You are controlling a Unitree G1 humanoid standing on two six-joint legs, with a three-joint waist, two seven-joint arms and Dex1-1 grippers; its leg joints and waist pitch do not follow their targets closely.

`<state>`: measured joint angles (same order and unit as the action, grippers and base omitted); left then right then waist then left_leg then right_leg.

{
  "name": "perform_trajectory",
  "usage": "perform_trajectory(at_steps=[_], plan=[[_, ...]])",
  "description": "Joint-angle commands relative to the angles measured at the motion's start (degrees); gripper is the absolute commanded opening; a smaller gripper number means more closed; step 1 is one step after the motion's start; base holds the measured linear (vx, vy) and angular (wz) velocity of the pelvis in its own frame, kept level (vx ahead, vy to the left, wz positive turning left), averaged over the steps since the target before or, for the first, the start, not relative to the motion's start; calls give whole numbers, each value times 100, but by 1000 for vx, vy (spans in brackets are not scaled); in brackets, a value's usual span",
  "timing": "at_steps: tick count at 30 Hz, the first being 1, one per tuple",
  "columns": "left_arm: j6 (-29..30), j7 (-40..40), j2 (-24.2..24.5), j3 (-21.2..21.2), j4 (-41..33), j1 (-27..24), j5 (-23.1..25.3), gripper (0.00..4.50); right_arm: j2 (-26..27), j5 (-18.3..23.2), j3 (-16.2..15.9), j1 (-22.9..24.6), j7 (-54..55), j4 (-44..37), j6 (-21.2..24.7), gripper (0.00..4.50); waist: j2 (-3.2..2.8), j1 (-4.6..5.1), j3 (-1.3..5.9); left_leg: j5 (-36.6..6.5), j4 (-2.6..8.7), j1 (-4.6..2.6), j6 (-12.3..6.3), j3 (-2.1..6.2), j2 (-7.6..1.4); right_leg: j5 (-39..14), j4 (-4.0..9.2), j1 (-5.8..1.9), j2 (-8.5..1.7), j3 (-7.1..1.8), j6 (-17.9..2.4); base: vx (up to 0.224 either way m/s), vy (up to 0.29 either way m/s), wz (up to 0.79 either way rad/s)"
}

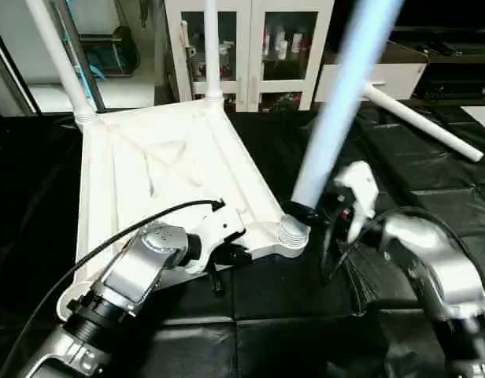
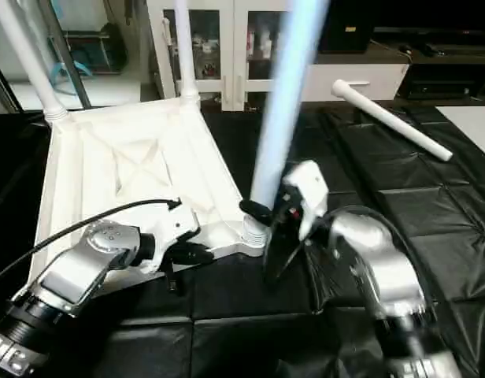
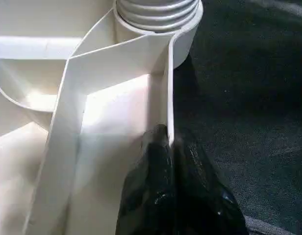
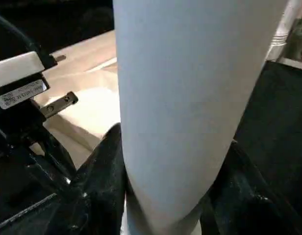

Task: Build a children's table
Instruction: Insert table leg to table base

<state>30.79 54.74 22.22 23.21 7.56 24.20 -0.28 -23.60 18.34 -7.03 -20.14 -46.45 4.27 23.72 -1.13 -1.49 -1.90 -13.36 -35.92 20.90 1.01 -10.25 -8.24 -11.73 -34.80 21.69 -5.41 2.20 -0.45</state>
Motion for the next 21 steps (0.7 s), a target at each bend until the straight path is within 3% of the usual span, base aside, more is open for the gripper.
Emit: perform_trajectory(at_steps=[1,5,6,7,9,11,12,13,16,17,18,19,21], plan=[[3,35,-5,60,-18,95,1,0,-13,-272,-374,199,24,697,572,182,-6,77,187,-1713,650,-67,165,212,-459,-1608,474,-98,-325,-237,-1081,0,0,0],[18,-20,-13,24,-41,86,3,0,41,-274,-391,301,63,763,541,182,1,115,179,-1942,659,-90,228,220,-462,-1920,512,-57,-324,-244,-979,0,0,0],[15,-40,-11,7,-43,77,6,0,48,-302,-408,446,93,736,491,182,158,133,178,-1932,656,-76,182,205,-467,-1990,533,-58,-321,-241,-953,0,0,0],[14,-47,-9,1,-43,74,7,0,50,-313,-414,502,104,724,472,182,65,83,187,-1802,654,-101,162,206,-468,-1960,518,-38,-343,-262,-946,0,0,0],[13,-65,-4,-12,-46,64,12,0,66,-325,-420,670,144,669,428,182,36,110,174,-1920,683,-93,235,219,-481,-1923,528,-23,-322,-257,-944,0,0,0],[-6,-78,8,-21,-37,50,17,0,96,-307,-435,858,238,552,384,182,53,110,177,-2154,704,-120,351,218,-483,-1823,534,-6,-305,-257,-902,0,0,0],[-23,-80,15,-24,-21,47,15,0,123,-310,-427,898,263,529,376,182,0,115,178,-2216,713,-122,386,233,-478,-1813,521,-13,-303,-255,-899,0,0,0],[-23,-80,15,-24,-21,47,15,0,123,-310,-427,898,263,529,376,182,28,143,174,-2312,729,-102,394,247,-479,-1838,525,-30,-304,-245,-882,0,0,0],[-56,-131,9,-47,4,40,6,0,246,-337,-298,986,455,524,235,182,37,183,174,-2511,750,-122,433,260,-472,-2034,569,-29,-313,-240,-828,0,0,0],[-63,-149,-1,-52,20,49,4,0,286,-341,-249,1019,522,527,167,182,-4,182,167,-2555,761,-127,449,270,-473,-2066,574,-30,-317,-243,-824,0,0,0],[-63,-159,-12,-57,30,59,-2,0,321,-333,-202,1045,575,529,125,182,21,196,160,-2591,765,-119,450,269,-472,-2111,590,-34,-313,-239,-808,0,0,0],[-67,-163,-29,-65,51,81,-17,0,392,-286,-80,1074,692,547,74,182,21,196,147,-2795,766,-148,472,272,-472,-2389,626,-1,-326,-250,-748,0,0,0],[-70,-162,-33,-67,60,90,-21,0,417,-253,-24,1071,733,564,70,182,15,210,143,-2898,785,-139,488,301,-475,-2571,639,-7,-328,-241,-677,0,0,0]])
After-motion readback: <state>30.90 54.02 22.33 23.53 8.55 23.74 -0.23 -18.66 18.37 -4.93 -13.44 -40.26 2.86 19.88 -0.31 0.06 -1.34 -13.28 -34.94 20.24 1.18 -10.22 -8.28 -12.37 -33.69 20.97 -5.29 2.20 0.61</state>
